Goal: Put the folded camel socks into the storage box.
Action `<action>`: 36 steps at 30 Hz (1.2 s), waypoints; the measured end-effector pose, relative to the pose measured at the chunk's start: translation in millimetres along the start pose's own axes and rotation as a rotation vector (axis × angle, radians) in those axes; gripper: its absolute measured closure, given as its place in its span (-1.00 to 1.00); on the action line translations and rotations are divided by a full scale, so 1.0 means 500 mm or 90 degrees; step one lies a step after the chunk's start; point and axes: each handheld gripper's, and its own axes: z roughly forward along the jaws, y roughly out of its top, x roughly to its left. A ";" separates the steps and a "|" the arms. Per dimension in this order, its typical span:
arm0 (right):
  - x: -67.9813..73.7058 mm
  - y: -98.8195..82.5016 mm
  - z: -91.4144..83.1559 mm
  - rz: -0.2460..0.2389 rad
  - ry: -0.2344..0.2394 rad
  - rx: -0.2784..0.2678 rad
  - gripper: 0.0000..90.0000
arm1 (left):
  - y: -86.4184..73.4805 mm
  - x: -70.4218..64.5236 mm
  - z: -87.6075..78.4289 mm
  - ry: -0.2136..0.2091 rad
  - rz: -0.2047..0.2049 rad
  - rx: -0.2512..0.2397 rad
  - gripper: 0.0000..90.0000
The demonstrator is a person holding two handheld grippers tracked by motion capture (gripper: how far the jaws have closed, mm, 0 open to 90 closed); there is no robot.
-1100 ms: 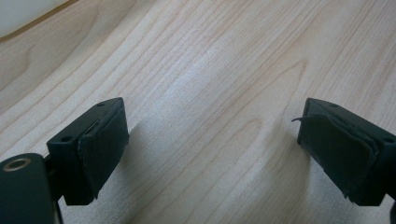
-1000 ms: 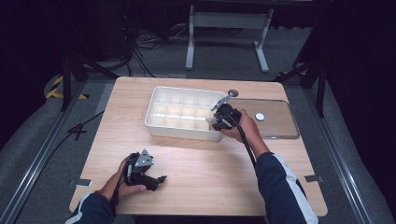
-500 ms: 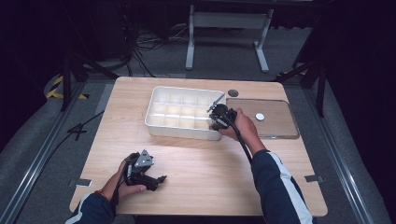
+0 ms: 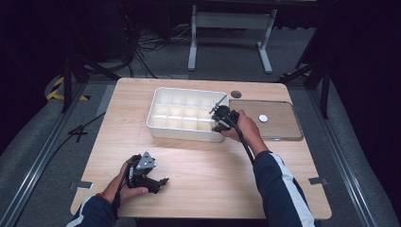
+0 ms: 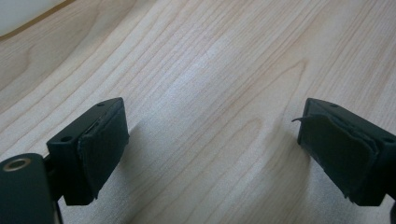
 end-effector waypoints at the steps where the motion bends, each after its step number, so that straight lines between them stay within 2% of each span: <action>1: -0.001 0.000 0.000 -0.005 0.000 -0.001 0.70 | 0.000 0.000 0.000 0.000 0.000 0.000 -0.80; 11: -0.001 0.001 -0.004 -0.015 -0.007 -0.007 0.67 | 0.001 0.001 -0.001 0.003 0.005 0.001 -0.80; 19: -0.004 -0.008 -0.023 0.002 0.001 -0.033 0.58 | 0.001 0.001 -0.001 0.002 0.005 0.002 -0.80; 24: -0.006 -0.017 -0.036 0.020 0.010 -0.064 0.52 | 0.000 0.001 0.000 0.003 0.004 0.000 -0.80; 36: 0.002 -0.031 -0.053 0.017 0.006 -0.105 0.52 | 0.000 0.001 0.000 0.003 0.003 0.000 -0.80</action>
